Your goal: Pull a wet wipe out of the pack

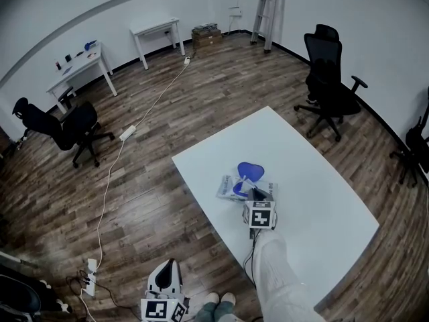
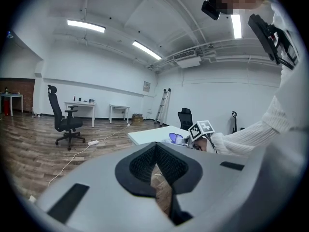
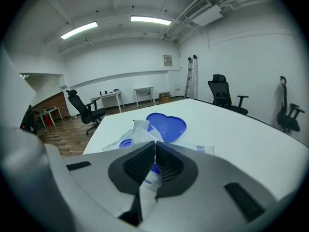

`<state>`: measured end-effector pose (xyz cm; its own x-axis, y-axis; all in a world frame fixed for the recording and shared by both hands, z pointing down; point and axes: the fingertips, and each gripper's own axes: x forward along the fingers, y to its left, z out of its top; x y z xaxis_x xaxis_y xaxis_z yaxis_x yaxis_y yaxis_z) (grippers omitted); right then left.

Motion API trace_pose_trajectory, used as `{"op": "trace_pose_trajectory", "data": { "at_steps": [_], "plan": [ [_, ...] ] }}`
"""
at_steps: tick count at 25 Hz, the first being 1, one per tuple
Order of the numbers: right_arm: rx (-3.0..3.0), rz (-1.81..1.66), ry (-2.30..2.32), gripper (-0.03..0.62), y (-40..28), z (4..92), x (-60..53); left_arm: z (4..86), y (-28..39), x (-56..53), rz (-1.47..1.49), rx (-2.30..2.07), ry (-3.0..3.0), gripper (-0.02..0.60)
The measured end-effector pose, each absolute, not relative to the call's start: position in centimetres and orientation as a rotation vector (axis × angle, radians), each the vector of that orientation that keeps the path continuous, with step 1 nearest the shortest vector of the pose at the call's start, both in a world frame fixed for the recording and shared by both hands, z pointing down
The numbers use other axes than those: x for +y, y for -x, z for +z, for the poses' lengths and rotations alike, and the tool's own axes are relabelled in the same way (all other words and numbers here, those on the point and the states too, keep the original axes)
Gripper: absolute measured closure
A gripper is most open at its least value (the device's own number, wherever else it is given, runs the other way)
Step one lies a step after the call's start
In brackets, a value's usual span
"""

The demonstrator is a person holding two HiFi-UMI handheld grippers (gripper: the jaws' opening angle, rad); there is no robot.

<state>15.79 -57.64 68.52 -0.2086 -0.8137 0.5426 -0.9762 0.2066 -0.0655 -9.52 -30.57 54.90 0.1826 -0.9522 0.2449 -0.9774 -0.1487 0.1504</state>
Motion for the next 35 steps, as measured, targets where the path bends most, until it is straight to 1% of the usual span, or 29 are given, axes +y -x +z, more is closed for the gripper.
{"op": "trace_pose_trajectory", "data": {
  "at_steps": [15, 35],
  "plan": [
    [-2.176, 0.514, -1.732, 0.580, -15.5, 64.1, -58.1, 54.0, 9.8, -30.6, 0.104, -1.844, -2.223, 0.581],
    [-2.214, 0.471, -1.784, 0.580, -16.1, 60.4, -57.0, 53.4, 10.2, -29.1, 0.066, -1.855, -2.224, 0.581]
  ]
}}
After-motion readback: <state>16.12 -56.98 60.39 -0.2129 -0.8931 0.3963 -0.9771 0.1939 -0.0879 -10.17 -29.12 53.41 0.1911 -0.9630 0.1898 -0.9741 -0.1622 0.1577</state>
